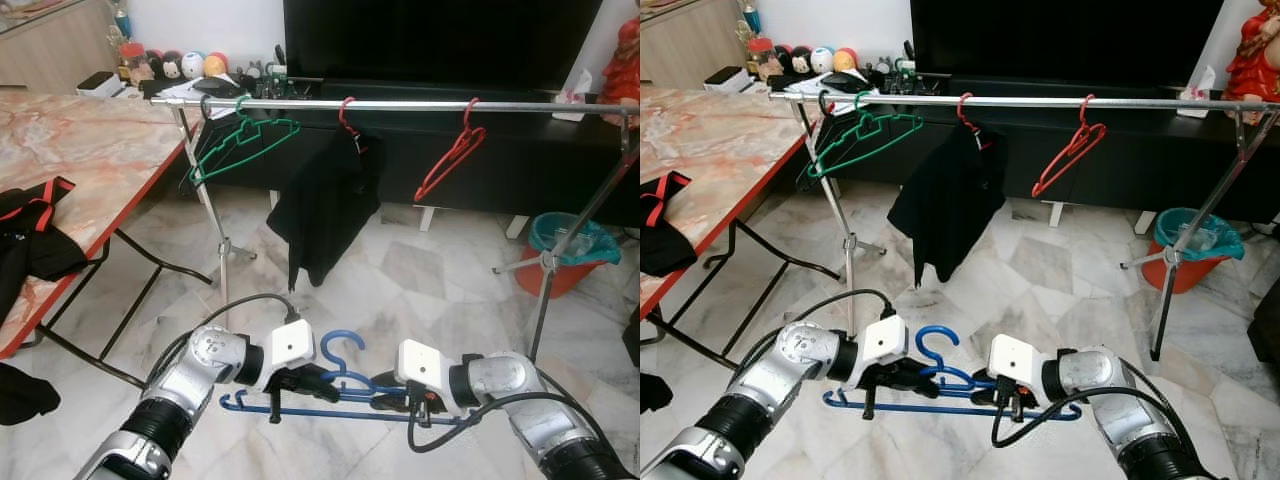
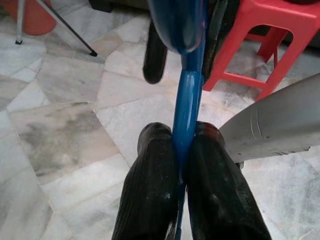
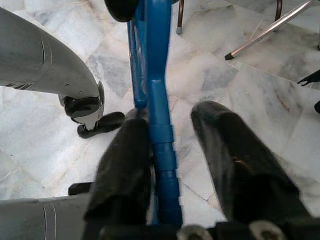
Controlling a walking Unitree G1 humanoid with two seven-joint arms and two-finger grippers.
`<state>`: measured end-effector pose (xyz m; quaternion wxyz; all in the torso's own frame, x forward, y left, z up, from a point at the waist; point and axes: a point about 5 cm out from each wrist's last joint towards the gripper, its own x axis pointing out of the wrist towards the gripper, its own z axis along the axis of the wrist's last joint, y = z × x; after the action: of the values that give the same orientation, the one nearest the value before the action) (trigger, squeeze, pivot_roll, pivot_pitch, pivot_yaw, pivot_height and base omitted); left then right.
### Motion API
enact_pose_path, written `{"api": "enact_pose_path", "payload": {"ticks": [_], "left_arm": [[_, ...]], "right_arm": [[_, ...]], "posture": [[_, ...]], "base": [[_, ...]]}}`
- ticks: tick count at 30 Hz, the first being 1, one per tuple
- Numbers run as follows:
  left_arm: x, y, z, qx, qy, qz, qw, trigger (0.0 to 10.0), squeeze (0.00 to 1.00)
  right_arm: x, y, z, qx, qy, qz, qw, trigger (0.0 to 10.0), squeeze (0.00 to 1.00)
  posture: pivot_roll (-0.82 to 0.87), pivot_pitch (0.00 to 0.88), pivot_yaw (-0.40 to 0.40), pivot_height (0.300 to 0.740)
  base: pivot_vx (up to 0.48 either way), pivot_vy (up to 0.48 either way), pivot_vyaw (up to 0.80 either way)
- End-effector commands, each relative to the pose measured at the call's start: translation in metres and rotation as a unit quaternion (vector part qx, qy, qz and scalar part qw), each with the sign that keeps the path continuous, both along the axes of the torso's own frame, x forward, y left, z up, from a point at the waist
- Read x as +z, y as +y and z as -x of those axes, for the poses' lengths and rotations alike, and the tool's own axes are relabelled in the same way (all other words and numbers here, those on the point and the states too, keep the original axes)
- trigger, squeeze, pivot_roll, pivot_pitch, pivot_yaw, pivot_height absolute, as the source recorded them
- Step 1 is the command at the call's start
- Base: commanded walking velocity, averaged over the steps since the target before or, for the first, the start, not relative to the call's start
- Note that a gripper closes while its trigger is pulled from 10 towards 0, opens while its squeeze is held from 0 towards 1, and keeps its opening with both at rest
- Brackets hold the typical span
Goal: Hang hanger
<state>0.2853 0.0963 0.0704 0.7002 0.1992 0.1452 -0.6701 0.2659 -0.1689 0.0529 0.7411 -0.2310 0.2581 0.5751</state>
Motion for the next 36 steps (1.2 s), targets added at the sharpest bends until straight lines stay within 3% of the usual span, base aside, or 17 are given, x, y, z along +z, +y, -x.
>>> {"api": "enact_pose_path", "payload": {"ticks": [1,17,21,24,26,27,28,29,30,31,32,33,34,35,36], "left_arm": [[-0.003,-0.001,0.000,-0.012,-0.009,-0.022,1.000,0.0,0.00],[-0.014,0.011,-0.006,0.003,-0.054,-0.091,0.994,0.0,0.00],[-0.014,0.012,-0.010,0.023,-0.067,-0.089,0.994,0.0,0.00],[-0.012,0.021,-0.021,0.077,-0.111,-0.103,0.986,0.0,0.00],[-0.008,0.031,-0.031,0.138,-0.153,-0.117,0.971,0.0,0.00],[-0.004,0.044,-0.041,0.211,-0.180,-0.115,0.954,8.0,0.00],[-0.003,0.047,-0.043,0.230,-0.184,-0.112,0.949,8.0,0.00],[-0.001,0.055,-0.047,0.277,-0.183,-0.101,0.938,10.0,0.00],[0.000,0.060,-0.049,0.307,-0.180,-0.093,0.930,10.0,0.00],[0.000,0.079,-0.053,0.384,-0.171,-0.084,0.903,10.0,0.00],[0.000,0.085,-0.053,0.404,-0.169,-0.083,0.895,10.0,0.00],[-0.002,0.100,-0.052,0.457,-0.165,-0.075,0.871,10.0,0.00],[-0.002,0.100,-0.052,0.457,-0.165,-0.075,0.871,10.0,0.00],[-0.010,0.123,-0.046,0.531,-0.147,-0.080,0.831,10.0,0.00],[-0.016,0.134,-0.041,0.559,-0.139,-0.089,0.813,10.0,0.00]], "right_arm": [[0.009,0.008,-0.005,0.016,-0.012,-0.017,1.000,10.0,1.00],[0.009,0.004,-0.001,0.038,0.012,-0.003,0.999,10.0,1.00],[0.008,0.002,-0.002,0.035,0.012,0.006,0.999,10.0,1.00],[0.008,-0.008,-0.014,-0.016,-0.032,0.029,0.999,10.0,1.00],[0.005,-0.019,-0.026,-0.083,-0.073,0.059,0.992,10.0,0.75],[0.004,-0.029,-0.039,-0.182,-0.107,0.057,0.976,10.0,0.00],[0.004,-0.032,-0.042,-0.209,-0.115,0.054,0.970,10.0,0.00],[0.003,-0.039,-0.047,-0.264,-0.128,0.053,0.954,10.0,0.00],[0.003,-0.043,-0.050,-0.298,-0.136,0.054,0.943,10.0,0.00],[-0.003,-0.055,-0.052,-0.402,-0.127,0.036,0.906,10.0,0.00],[-0.006,-0.058,-0.051,-0.429,-0.123,0.030,0.895,10.0,0.00],[-0.013,-0.063,-0.047,-0.474,-0.119,0.022,0.872,10.0,0.00],[-0.013,-0.063,-0.047,-0.474,-0.119,0.022,0.872,10.0,0.00],[-0.031,-0.070,-0.035,-0.538,-0.080,0.011,0.839,10.0,0.00],[-0.039,-0.072,-0.028,-0.562,-0.066,0.012,0.824,10.0,0.00]], "posture": [[-0.08,0.000,0.026,0.740],[-0.08,0.000,0.025,0.740],[-0.08,0.000,0.023,0.740],[-0.08,0.000,0.025,0.740],[-0.08,0.000,0.027,0.740],[-0.08,0.000,0.022,0.740],[-0.08,0.000,0.022,0.740],[-0.08,0.000,0.022,0.740],[-0.07,0.000,0.022,0.740],[-0.07,0.000,0.020,0.740],[-0.07,0.000,0.020,0.740],[-0.07,0.000,0.018,0.740],[-0.07,0.000,0.018,0.740],[-0.06,0.000,0.015,0.740],[-0.06,0.000,0.014,0.740]], "base": [[0.000,0.000,0.00],[0.000,0.000,0.00],[0.000,0.000,0.00],[0.000,0.000,0.00],[0.000,0.000,0.00],[0.000,0.000,0.00],[0.000,0.000,0.00],[0.000,0.000,0.00],[0.000,0.000,0.00],[0.000,0.000,0.00],[0.000,0.000,0.00],[0.000,0.000,0.00],[0.000,0.000,0.00],[0.000,0.000,0.00],[0.000,0.000,0.00]]}}
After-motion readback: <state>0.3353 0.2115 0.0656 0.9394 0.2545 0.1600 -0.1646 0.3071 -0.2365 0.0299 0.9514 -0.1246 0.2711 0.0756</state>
